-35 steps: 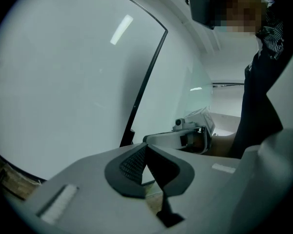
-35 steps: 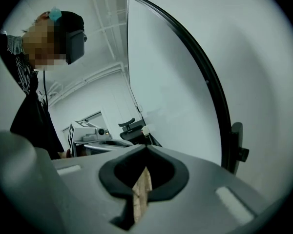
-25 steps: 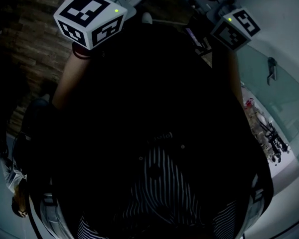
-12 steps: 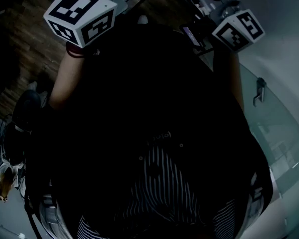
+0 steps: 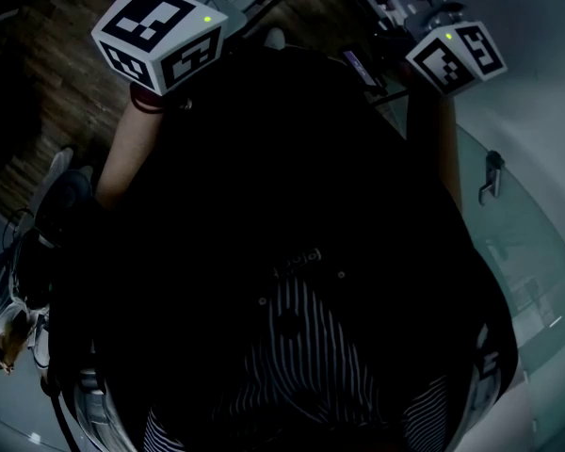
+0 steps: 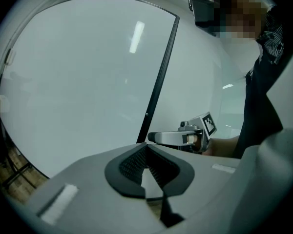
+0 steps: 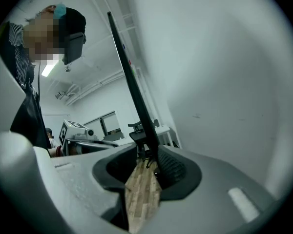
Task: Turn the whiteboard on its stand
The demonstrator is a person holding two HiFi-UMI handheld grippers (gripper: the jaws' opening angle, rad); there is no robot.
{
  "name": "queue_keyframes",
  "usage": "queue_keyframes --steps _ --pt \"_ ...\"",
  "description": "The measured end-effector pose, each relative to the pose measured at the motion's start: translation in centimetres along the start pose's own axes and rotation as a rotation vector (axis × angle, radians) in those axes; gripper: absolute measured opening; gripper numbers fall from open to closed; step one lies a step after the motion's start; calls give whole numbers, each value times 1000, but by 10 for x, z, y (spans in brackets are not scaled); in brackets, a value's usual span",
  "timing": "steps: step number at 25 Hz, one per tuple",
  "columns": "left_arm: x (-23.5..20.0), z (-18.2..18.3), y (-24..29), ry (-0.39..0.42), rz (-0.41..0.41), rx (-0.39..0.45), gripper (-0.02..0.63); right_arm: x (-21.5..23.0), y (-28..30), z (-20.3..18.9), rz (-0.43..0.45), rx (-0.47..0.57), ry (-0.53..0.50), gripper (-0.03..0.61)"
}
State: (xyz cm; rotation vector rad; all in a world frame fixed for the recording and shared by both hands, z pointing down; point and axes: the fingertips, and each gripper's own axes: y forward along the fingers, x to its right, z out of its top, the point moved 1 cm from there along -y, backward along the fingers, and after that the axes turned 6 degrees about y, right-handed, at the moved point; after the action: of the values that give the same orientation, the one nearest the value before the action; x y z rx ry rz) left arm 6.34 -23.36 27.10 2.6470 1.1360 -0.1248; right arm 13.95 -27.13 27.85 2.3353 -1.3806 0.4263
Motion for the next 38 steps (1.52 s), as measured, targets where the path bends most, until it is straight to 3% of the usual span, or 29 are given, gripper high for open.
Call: queue_keyframes --steps 6,15,27,29,33,38 --pt "-39 -6 -44 -52 58 3 0 -8 27 2 -81 -9 -2 196" --pt "-30 -12 -49 -82 26 16 0 7 14 7 -239 4 -8 225" --pt "-52 -6 -67 -63 34 30 0 0 53 23 -283 7 -124 225" --pt "-55 -6 -69 -61 39 28 0 -2 57 28 -286 4 -188 209" --pt "-64 -4 -77 -50 63 28 0 1 66 29 -313 -18 -243 110" --pt "-65 -11 -80 -58 69 18 0 -4 65 25 -276 -54 -266 91"
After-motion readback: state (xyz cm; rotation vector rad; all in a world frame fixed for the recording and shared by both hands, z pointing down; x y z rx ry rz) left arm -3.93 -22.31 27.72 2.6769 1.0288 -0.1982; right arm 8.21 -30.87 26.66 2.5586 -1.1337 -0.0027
